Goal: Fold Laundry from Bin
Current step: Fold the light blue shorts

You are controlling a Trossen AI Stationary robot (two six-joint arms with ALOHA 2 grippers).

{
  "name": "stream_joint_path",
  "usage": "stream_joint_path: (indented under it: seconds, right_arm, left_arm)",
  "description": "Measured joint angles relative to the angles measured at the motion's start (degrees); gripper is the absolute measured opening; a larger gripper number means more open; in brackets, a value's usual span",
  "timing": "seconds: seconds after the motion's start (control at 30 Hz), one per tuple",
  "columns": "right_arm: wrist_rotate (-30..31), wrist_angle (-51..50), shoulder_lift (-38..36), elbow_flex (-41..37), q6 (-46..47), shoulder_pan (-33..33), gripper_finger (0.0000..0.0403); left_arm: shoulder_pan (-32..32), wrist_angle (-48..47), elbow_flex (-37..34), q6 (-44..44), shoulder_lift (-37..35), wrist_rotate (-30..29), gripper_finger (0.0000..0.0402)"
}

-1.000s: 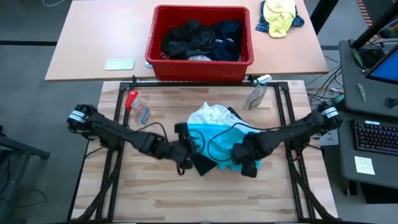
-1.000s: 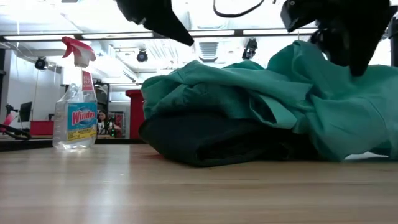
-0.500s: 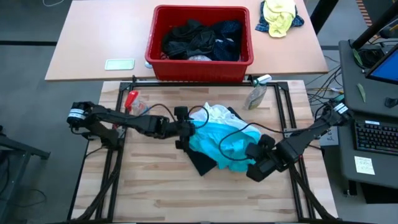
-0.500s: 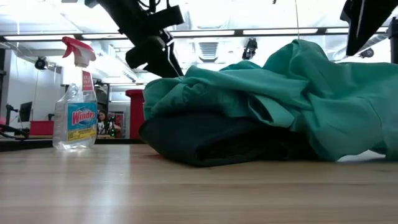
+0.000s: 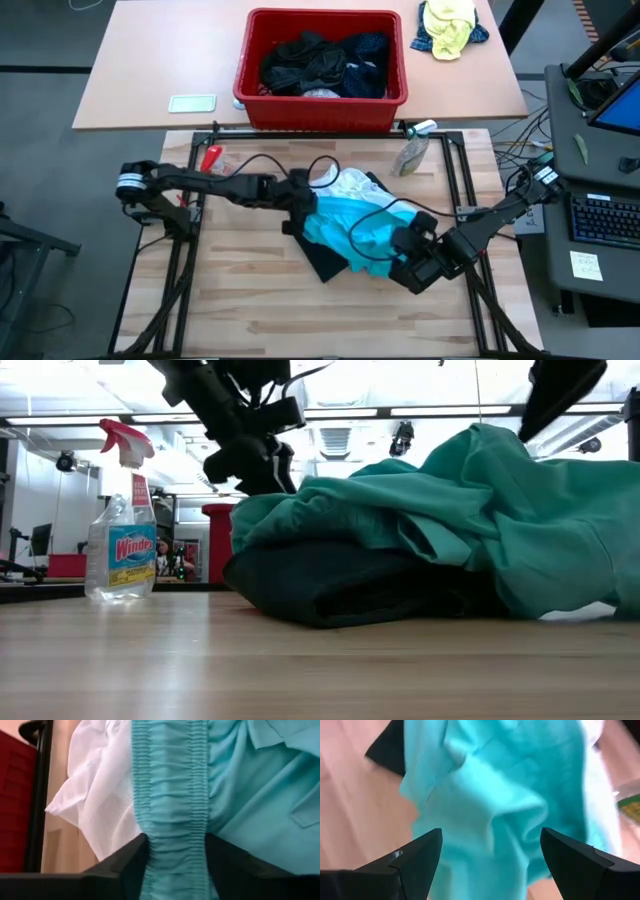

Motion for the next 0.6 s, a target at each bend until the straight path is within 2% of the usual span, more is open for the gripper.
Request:
stream_joint_path:
  seconds: [0.2,0.4,0.6]
  right_arm:
    - [6.8,0.9,0.0,-0.1,-2.2,-0.9,0.0325]
    - [10.4,3.7,0.2,-0.1,-6.5,-1.7,0.0325]
    - [13.0,5.9,0.2,-0.1,-14.4,-4.1,0.0325]
  left_arm:
    - [0.0,0.3,0.0,1.7,0.7,0.0,0.0023]
    - [-1.6,1.1,0.2,0.6,-0.8,0.0,0.001]
    - [-6.7,1.1,3.4,-0.2,-2.4,0.0,0.0007]
